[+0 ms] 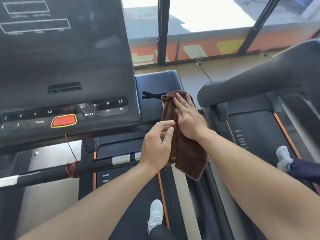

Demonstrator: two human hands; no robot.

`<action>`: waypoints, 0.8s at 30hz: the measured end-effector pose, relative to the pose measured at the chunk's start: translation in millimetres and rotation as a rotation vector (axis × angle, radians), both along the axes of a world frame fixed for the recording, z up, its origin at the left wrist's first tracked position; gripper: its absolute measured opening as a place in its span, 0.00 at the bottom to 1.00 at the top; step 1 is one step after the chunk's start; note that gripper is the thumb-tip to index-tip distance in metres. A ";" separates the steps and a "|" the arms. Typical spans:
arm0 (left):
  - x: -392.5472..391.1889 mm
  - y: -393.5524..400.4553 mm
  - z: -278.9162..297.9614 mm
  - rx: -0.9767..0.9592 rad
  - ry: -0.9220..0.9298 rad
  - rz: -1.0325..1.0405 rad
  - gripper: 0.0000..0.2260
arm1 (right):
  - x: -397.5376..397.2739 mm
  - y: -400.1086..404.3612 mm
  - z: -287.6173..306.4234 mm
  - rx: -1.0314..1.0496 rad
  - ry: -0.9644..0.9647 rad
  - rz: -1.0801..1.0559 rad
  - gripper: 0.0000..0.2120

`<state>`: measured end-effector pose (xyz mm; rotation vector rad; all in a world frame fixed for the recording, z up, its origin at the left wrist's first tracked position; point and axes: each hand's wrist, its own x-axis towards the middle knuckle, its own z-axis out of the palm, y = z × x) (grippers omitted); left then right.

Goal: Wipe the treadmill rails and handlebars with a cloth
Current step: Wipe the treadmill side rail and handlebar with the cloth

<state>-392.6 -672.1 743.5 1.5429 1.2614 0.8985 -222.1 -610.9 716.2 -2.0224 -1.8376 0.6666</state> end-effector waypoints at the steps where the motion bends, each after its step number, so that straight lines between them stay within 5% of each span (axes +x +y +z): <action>1: -4.5 8.9 -0.2 0.033 0.015 0.023 0.10 | 2.3 21.2 -0.9 0.008 0.012 -0.001 0.25; 10: -50.1 19.9 -14.3 0.218 0.210 0.065 0.11 | -16.6 130.2 4.2 -0.037 -0.245 -0.072 0.28; 19: -33.8 6.3 -3.0 0.246 0.168 -0.001 0.10 | -53.7 4.1 1.2 0.007 -0.416 0.341 0.28; 21: -31.4 0.9 -0.1 0.246 0.151 -0.043 0.10 | -41.7 -15.7 -2.5 -0.033 -0.490 0.209 0.31; 24: -37.2 4.1 5.2 0.240 0.142 -0.051 0.10 | -32.4 -30.6 -2.5 -0.105 -0.351 -0.173 0.30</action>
